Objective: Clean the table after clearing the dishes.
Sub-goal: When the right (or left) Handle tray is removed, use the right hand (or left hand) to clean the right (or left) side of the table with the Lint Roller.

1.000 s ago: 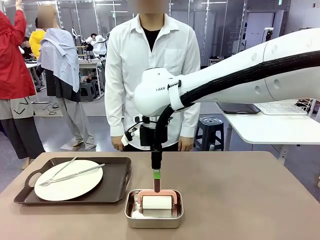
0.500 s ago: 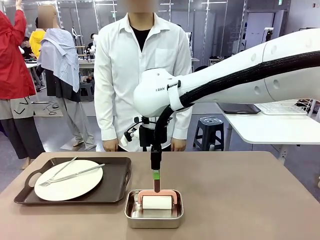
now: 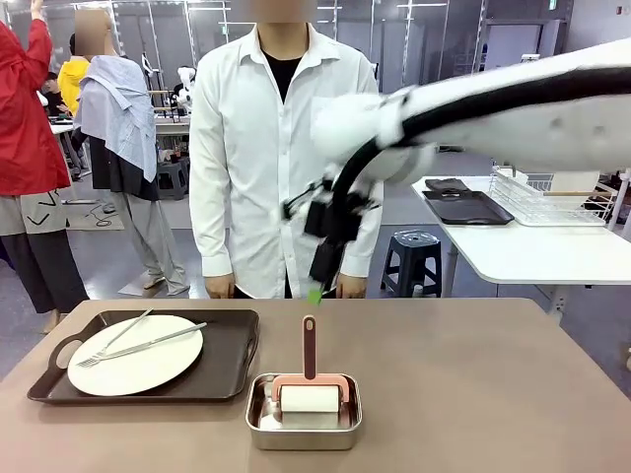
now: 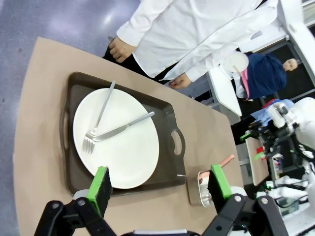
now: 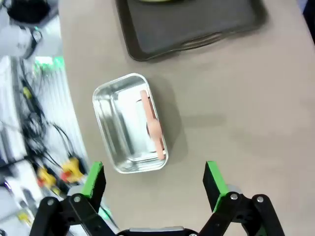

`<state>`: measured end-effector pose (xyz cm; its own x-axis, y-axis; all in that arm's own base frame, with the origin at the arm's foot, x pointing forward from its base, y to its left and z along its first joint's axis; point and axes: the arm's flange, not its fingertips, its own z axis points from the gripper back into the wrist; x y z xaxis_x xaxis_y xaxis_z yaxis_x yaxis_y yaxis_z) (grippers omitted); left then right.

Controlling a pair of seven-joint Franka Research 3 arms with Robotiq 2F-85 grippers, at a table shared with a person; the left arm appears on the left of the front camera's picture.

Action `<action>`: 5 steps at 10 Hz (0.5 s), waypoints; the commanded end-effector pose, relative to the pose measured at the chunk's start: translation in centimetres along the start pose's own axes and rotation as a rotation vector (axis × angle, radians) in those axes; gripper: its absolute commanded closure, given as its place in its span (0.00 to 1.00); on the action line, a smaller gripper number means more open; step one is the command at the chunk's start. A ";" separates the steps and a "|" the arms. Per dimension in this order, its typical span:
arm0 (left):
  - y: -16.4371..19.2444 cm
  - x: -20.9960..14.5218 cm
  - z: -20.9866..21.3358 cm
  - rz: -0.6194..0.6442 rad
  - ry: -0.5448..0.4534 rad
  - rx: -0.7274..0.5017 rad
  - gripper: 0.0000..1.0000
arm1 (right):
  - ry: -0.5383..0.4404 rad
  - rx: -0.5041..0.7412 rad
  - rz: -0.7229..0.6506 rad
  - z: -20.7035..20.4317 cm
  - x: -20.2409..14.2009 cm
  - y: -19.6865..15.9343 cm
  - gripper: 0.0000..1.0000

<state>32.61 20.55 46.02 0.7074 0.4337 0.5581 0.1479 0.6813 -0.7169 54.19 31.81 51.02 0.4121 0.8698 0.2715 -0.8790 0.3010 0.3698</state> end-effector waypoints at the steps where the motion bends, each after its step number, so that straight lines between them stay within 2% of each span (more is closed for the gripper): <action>1: 0.1 0.0 0.2 -0.006 -0.009 -0.017 0.00 | -0.438 0.090 -0.300 3.5 -9.3 0.6 0.00; 2: 0.1 0.0 0.2 -0.006 -0.009 -0.017 0.00 | -0.602 0.168 -0.396 5.2 -14.4 0.6 0.00; 3: 0.1 0.0 0.2 -0.006 -0.009 -0.017 0.00 | -0.702 0.202 -0.485 6.2 -20.1 0.8 0.00; 4: 0.1 0.0 0.2 -0.006 -0.009 -0.017 0.00 | -0.901 0.255 -0.606 7.3 -28.0 0.4 0.00; 5: 0.1 0.0 0.2 -0.006 -0.009 -0.017 0.00 | -1.033 0.292 -0.725 7.4 -34.2 0.7 0.00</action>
<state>32.61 20.54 46.02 0.7074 0.4335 0.5583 0.1479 0.6816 -0.7166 45.52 2.49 51.28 0.8885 0.1683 0.4268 -0.4558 0.4295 0.7796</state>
